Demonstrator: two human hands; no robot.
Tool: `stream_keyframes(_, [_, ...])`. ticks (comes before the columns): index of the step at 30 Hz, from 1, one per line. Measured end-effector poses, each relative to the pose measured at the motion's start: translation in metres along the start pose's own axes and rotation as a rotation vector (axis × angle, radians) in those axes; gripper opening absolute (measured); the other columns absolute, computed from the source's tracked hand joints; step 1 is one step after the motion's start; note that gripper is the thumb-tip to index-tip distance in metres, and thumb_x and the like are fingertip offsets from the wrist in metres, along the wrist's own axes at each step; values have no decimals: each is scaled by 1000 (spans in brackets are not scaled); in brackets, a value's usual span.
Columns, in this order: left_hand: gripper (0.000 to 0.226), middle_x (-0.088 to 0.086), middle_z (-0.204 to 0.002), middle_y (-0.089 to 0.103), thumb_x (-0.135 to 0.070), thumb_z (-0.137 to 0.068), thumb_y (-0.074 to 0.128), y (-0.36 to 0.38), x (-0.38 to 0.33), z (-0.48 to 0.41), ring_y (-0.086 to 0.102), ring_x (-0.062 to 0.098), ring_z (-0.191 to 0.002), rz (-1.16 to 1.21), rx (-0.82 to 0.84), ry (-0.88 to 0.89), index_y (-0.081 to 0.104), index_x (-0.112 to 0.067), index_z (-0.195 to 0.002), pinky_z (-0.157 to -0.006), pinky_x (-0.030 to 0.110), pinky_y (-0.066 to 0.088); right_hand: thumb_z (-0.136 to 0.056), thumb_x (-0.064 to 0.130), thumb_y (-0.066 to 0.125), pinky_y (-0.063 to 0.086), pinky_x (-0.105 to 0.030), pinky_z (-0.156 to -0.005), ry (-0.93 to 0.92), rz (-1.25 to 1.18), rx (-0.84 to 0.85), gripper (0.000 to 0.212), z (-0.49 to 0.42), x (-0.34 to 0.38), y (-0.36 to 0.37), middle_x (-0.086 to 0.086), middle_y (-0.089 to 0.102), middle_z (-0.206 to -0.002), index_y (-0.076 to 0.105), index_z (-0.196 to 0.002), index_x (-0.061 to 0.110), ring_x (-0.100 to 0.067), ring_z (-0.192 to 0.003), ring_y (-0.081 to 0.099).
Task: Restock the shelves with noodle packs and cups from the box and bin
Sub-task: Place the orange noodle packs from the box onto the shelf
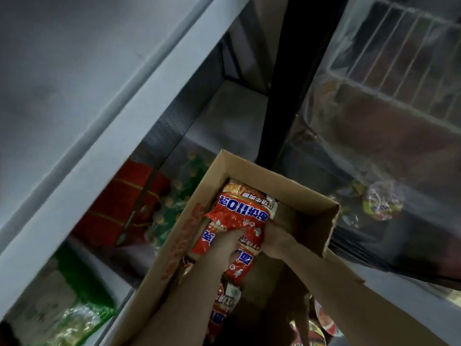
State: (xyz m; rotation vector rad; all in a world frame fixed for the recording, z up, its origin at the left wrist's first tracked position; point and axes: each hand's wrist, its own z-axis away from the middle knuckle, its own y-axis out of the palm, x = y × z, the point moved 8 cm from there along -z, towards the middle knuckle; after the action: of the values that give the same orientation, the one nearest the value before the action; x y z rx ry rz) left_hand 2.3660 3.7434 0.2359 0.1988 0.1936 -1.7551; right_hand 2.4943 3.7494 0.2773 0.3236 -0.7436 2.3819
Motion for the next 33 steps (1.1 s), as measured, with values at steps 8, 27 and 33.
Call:
stream_keyframes(8, [58,6,-110,68,-46,-71,84,14,-7,-28,65,22,-101,250,-89,82,61,-14,-113,-91,36,55,-99,15,52,48,-32,-100,46,-73,66,65,-15,-12,19,-6,55,-135,15,-153,11,-19,-121,56])
stream_keyframes(27, [45,-1,-90,78,-28,-58,79,-149,63,229,75,20,-82,-311,-97,544,74,-24,-102,-83,42,59,-74,26,84,36,-16,-94,-323,95,27,94,185,103,11,5,48,-144,29,-149,26,-14,-130,46])
stream_keyframes(33, [37,4,-93,78,-12,-68,79,-230,139,349,75,22,-84,-268,-92,637,74,-18,-105,-78,31,60,-73,30,86,43,-8,-88,-405,239,143,68,278,167,100,13,62,-123,54,-132,21,-7,-114,57])
